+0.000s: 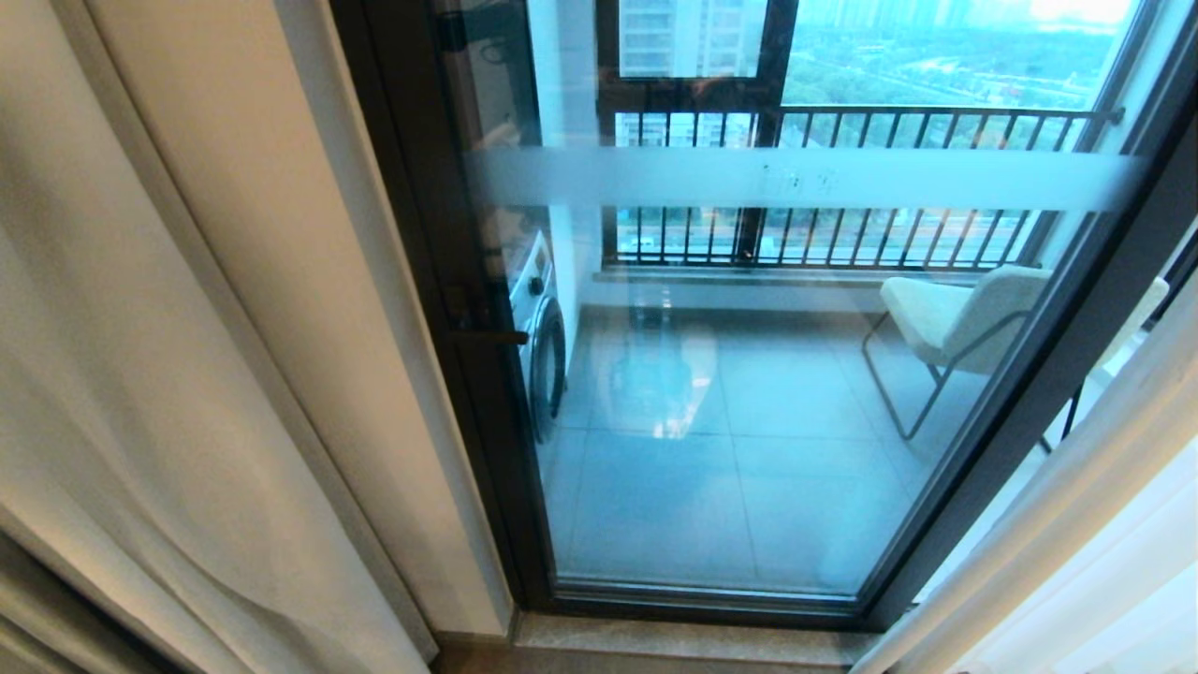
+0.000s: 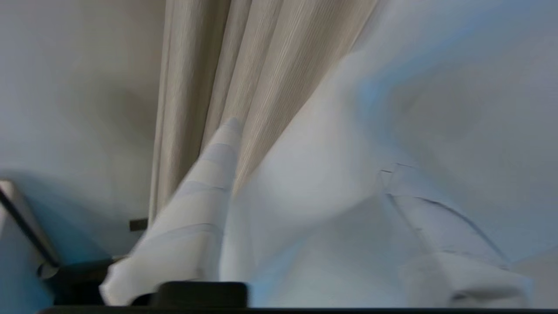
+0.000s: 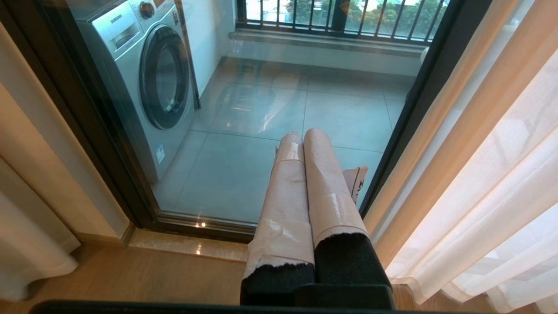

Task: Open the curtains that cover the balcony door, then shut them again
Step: Pull the inner curtains open on both sides

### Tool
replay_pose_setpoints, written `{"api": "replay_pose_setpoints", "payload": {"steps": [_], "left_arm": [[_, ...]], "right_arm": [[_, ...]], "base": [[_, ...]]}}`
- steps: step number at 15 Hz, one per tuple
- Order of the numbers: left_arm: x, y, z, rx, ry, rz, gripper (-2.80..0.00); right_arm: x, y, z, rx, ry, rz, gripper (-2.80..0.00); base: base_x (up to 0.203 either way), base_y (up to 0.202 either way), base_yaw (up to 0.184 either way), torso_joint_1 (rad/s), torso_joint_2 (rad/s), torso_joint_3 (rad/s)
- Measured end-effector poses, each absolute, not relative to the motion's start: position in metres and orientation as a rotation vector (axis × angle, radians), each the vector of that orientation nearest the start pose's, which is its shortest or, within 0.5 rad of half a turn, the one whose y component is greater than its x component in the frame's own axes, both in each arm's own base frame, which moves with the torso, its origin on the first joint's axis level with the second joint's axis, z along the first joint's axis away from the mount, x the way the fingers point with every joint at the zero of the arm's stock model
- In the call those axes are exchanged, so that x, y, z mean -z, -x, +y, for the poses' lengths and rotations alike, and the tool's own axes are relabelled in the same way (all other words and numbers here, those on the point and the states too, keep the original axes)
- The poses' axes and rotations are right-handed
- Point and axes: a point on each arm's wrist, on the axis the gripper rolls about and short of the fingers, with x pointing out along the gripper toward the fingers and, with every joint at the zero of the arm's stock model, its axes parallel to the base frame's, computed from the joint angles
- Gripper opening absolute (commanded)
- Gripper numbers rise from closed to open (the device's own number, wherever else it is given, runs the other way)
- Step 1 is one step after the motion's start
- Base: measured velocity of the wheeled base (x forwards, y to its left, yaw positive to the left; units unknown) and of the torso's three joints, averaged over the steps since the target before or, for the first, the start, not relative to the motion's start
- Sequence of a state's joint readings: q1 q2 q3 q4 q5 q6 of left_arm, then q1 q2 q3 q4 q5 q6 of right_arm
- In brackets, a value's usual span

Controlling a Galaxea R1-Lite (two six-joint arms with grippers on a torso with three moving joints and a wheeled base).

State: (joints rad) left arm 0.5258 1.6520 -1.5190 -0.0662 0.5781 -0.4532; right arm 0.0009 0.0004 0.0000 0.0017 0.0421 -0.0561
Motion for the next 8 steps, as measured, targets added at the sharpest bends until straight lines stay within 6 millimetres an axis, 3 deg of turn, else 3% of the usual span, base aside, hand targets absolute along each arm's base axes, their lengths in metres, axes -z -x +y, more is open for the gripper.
{"api": "replay_pose_setpoints", "payload": {"steps": [8], "left_arm": [[-0.314,-0.229,0.105,-1.038,0.392,-0.059,0.00]], "right_arm": [[-0.075,0.023,0.001,-0.043,0.056,0.001,-2.80]], "base": [[0.000,0.000,0.000,0.000,0.00,0.000]]}}
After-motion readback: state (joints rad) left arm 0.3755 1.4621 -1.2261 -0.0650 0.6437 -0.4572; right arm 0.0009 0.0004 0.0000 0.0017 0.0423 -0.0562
